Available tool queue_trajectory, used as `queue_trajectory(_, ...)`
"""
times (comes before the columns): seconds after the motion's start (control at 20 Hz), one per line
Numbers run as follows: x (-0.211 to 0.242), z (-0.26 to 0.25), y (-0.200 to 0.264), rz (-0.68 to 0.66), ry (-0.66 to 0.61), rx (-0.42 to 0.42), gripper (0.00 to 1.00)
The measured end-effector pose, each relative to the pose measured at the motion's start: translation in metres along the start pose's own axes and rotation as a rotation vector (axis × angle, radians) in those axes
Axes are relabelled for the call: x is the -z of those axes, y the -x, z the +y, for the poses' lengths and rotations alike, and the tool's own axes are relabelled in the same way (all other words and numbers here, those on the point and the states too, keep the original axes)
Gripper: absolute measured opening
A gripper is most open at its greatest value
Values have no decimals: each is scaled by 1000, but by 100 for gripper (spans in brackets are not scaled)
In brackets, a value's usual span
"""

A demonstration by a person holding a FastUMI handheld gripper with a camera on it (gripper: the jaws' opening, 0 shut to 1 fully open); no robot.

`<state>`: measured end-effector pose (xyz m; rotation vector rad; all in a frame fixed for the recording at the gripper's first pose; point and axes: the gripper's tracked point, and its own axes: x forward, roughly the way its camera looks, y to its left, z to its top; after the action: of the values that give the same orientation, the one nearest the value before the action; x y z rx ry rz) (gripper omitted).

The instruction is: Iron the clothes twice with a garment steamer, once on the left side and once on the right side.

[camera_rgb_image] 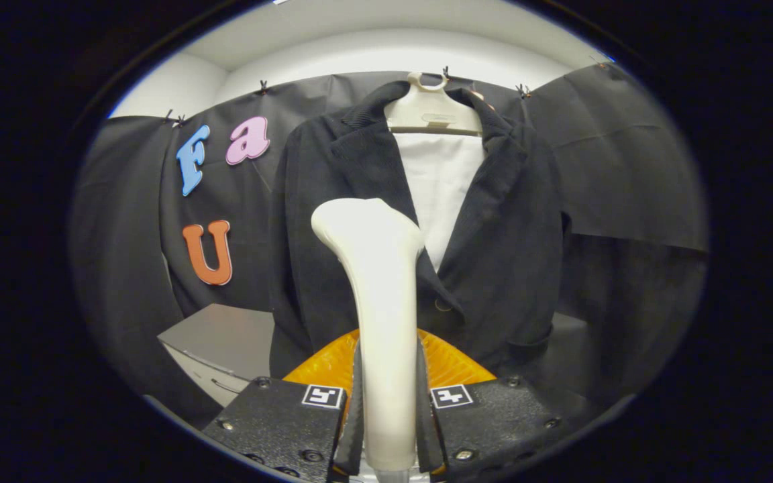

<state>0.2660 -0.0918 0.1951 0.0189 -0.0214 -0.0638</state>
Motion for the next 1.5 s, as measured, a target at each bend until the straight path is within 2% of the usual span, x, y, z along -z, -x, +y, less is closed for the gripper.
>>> queue_trajectory(0.6,44,-2,2,55,34,26,34)
queue_trajectory(1.5,136,-21,5,210,-21,40,34)
